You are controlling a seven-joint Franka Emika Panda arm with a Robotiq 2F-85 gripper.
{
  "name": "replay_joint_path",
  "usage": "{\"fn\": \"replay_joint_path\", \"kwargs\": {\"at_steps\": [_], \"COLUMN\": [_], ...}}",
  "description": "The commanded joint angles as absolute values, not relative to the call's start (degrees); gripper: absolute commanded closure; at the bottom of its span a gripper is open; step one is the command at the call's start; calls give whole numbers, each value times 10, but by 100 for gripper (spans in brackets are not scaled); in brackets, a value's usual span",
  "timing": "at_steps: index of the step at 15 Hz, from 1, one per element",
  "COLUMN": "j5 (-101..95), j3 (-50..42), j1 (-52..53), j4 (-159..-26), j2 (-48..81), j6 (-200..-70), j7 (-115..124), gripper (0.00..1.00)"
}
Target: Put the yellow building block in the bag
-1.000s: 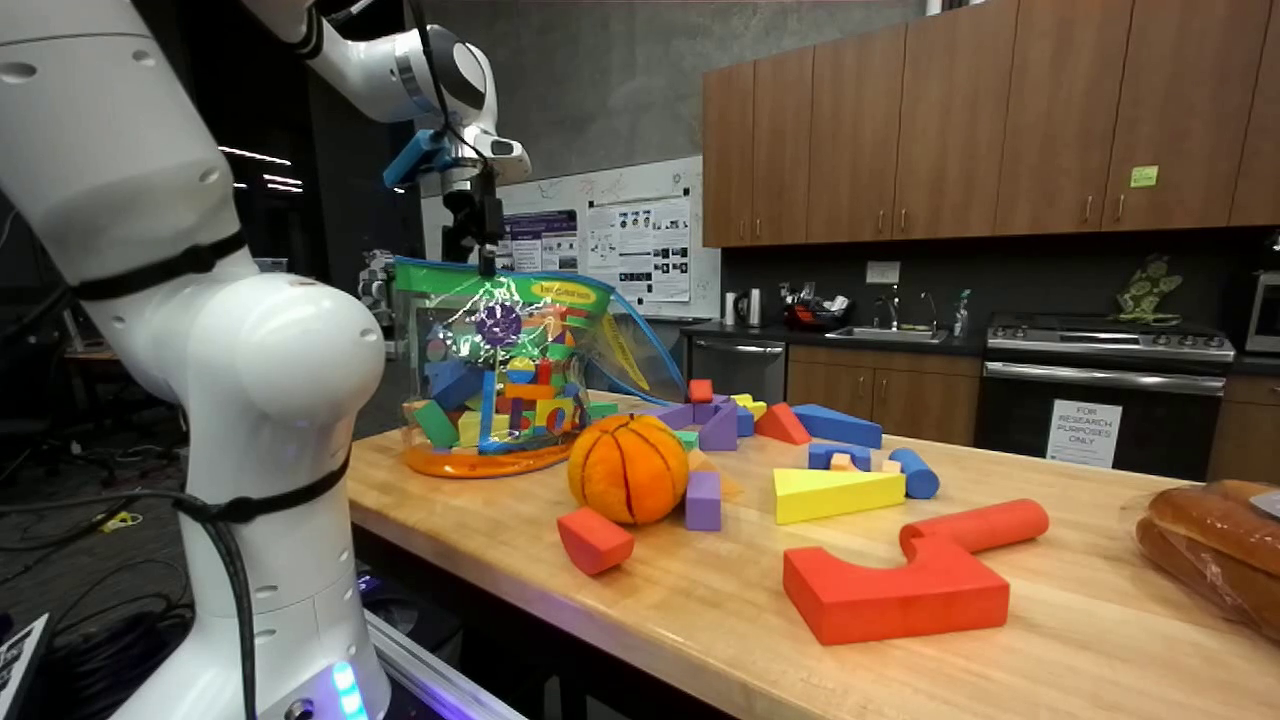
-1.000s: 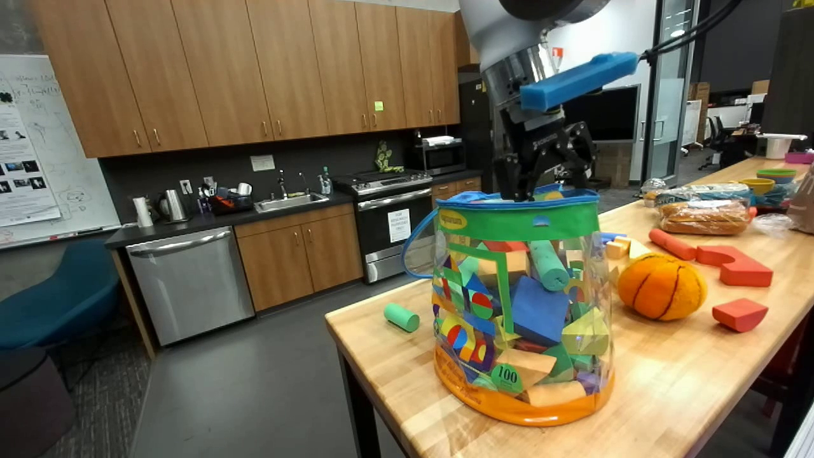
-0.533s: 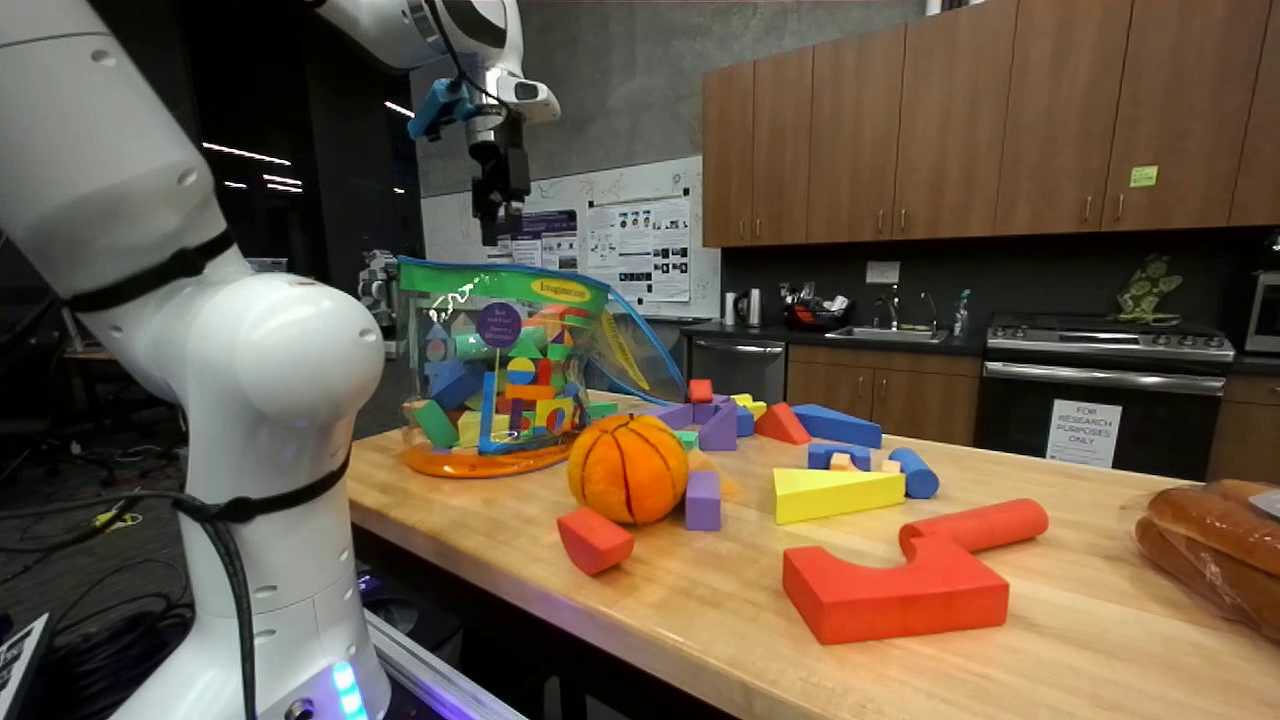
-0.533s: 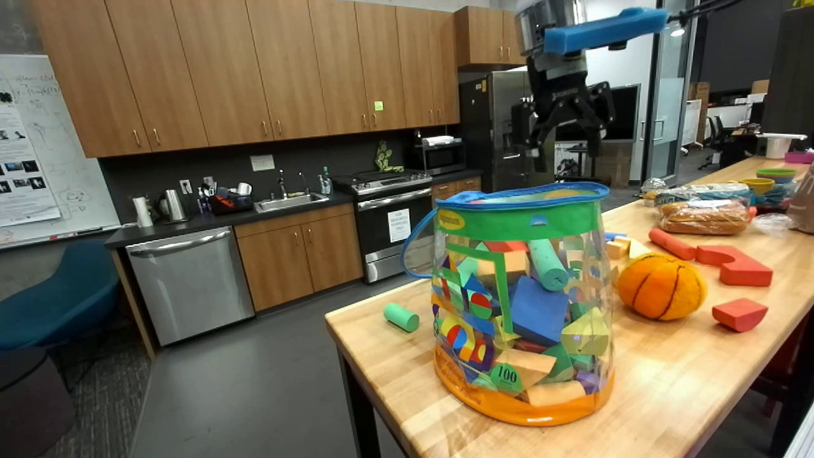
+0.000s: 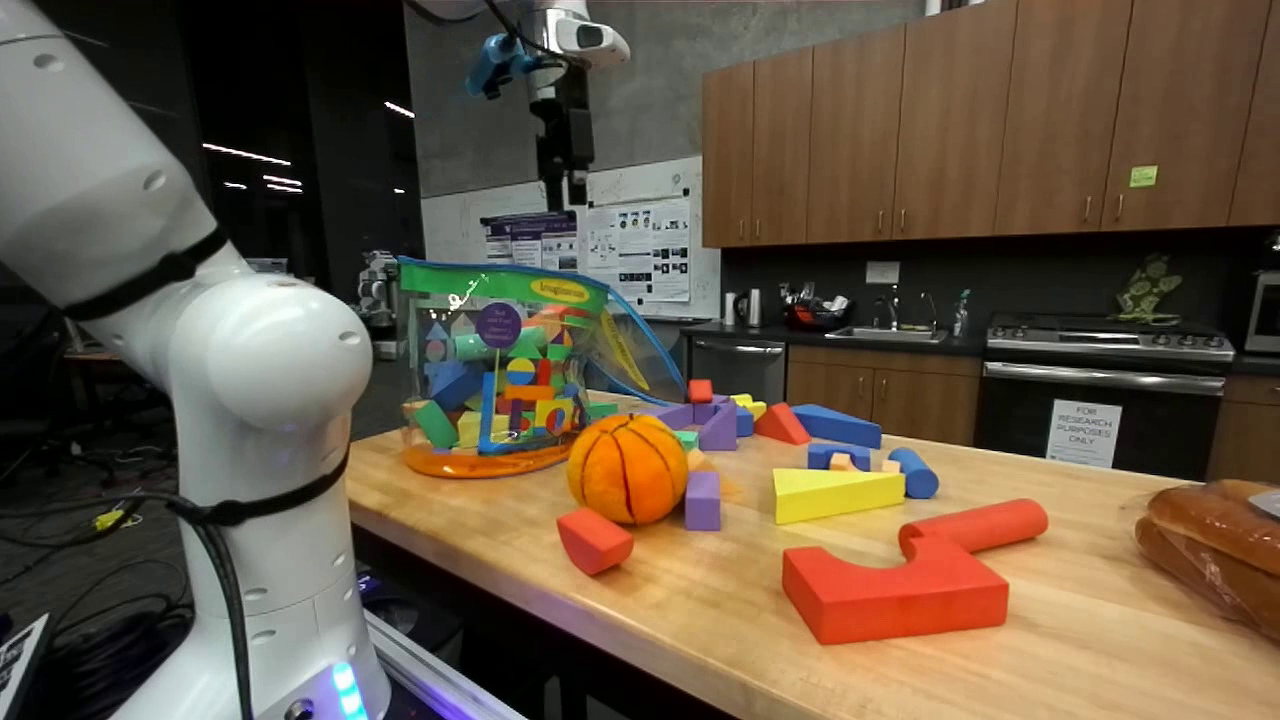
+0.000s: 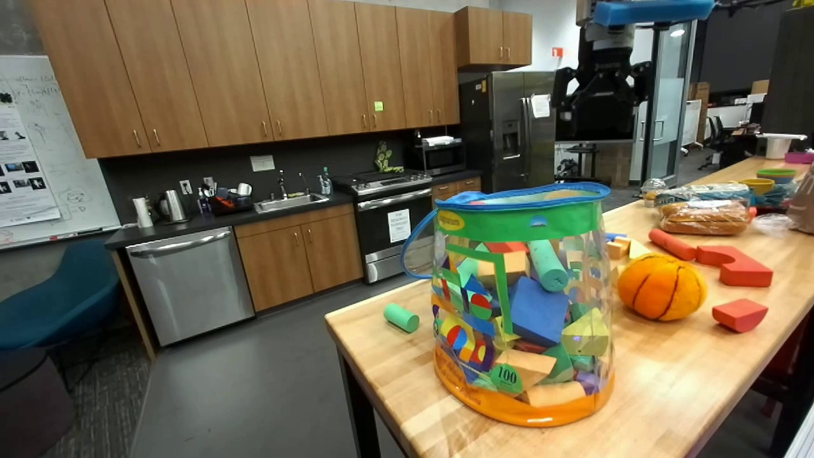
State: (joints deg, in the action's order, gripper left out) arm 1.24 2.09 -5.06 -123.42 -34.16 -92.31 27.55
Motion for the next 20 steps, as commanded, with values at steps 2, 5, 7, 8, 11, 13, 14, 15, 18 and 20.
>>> {"fn": "replay_joint_path", "kwargs": {"at_steps": [2, 5, 7, 8, 11, 13, 14, 15, 18, 20], "j5": [14, 11, 11, 10, 8, 9, 11, 12, 14, 21], "j3": [-28, -55, -74, -82, -110, -126, -134, -140, -158, -171], "j1": [-87, -102, -110, -114, -125, -131, -134, -136, -144, -148], "j4": [-1261, -1270, -1273, -1273, -1273, -1273, -1273, -1271, -1264, -1259], "j2": [-339, -319, -302, -293, -261, -237, -222, -209, -160, -128], "j6": [-999, -1040, -1063, -1072, -1095, -1109, -1118, -1119, -1127, -1130], "j7": [221, 183, 156, 144, 102, 77, 66, 59, 41, 30], "gripper": [0, 0, 0, 0, 0, 0, 0, 0, 0, 0]}}
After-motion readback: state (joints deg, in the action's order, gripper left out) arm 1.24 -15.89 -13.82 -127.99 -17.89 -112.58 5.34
